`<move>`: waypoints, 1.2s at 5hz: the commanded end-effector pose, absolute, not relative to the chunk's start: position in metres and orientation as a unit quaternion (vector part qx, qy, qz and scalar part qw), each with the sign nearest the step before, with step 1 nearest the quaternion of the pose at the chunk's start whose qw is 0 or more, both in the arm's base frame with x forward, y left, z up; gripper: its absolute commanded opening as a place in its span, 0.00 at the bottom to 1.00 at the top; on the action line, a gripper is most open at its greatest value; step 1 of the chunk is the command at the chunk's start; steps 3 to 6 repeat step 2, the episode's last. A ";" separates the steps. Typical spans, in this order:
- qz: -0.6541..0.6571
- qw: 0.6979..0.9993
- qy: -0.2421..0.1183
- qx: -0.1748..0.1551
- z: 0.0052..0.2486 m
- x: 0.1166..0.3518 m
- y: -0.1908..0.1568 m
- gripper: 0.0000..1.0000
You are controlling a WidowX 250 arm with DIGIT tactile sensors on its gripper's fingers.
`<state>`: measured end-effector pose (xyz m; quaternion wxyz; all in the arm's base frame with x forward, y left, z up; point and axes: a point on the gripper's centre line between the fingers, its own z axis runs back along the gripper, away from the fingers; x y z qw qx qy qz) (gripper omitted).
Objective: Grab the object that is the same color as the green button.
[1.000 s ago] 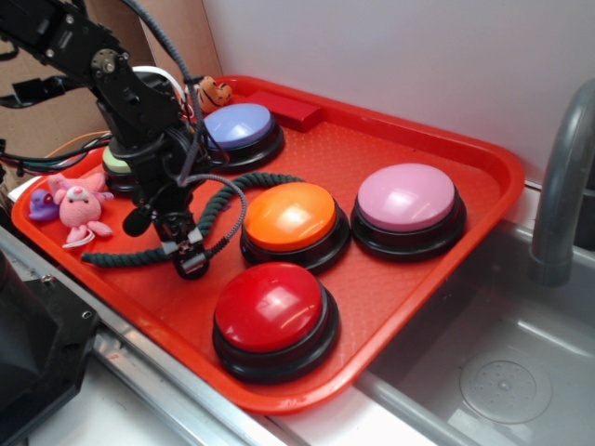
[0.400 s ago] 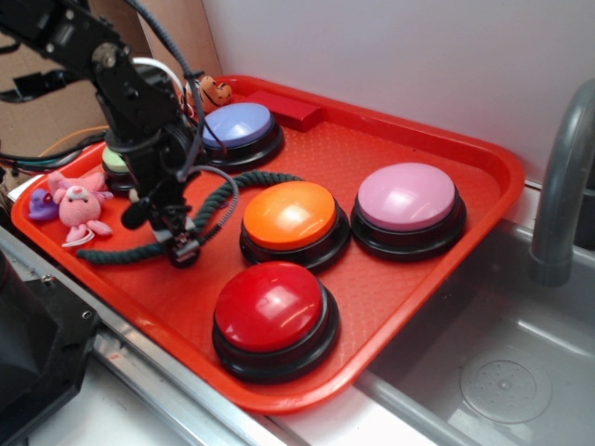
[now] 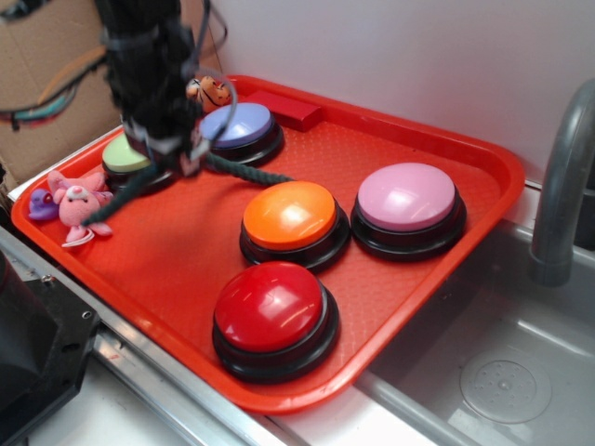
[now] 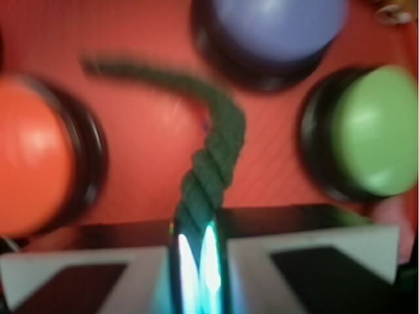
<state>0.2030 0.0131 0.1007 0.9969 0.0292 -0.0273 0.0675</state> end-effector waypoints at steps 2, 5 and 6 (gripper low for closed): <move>0.169 0.983 -0.063 0.023 0.184 0.234 0.031 0.00; 0.169 0.983 -0.063 0.023 0.184 0.234 0.031 0.00; 0.169 0.983 -0.063 0.023 0.184 0.234 0.031 0.00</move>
